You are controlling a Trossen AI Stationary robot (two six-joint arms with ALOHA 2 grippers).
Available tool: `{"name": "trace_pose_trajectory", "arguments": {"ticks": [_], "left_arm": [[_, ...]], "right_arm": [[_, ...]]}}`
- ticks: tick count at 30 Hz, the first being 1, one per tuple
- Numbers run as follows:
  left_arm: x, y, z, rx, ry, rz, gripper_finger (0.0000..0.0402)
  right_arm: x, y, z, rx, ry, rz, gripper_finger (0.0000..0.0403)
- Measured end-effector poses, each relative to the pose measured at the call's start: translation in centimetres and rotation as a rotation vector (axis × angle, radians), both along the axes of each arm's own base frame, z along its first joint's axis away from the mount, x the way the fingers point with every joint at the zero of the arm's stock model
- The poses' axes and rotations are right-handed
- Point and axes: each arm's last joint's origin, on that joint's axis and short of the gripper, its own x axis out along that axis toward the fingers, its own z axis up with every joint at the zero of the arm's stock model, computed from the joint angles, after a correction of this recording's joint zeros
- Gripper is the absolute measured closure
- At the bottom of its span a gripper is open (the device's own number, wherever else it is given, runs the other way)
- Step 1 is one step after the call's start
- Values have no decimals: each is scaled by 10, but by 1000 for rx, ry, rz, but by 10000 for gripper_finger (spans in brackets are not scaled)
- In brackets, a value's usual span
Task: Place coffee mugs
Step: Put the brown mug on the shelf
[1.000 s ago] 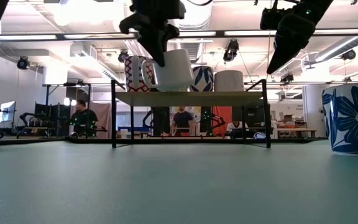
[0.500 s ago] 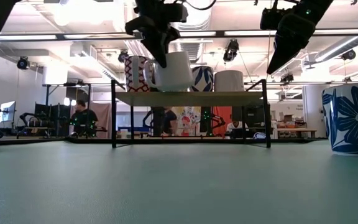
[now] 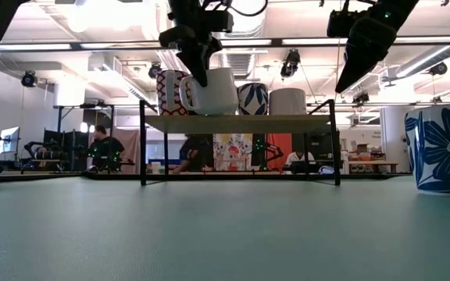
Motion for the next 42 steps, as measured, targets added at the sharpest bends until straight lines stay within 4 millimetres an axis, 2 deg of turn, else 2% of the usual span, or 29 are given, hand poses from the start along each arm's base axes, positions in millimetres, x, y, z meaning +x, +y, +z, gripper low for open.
{"name": "trace_pose_trajectory", "arguments": {"ticks": [8, 17, 42], "left_arm": [[-1, 3, 0, 0, -4, 11, 389], [-1, 6, 1, 10, -12, 26, 361], [4, 9, 1, 34, -63, 63, 354]], "right_arm": [[0, 0, 0, 0, 1, 0, 339], [0, 0, 0, 0, 0, 0, 339], [0, 0, 0, 0, 1, 0, 339]]}}
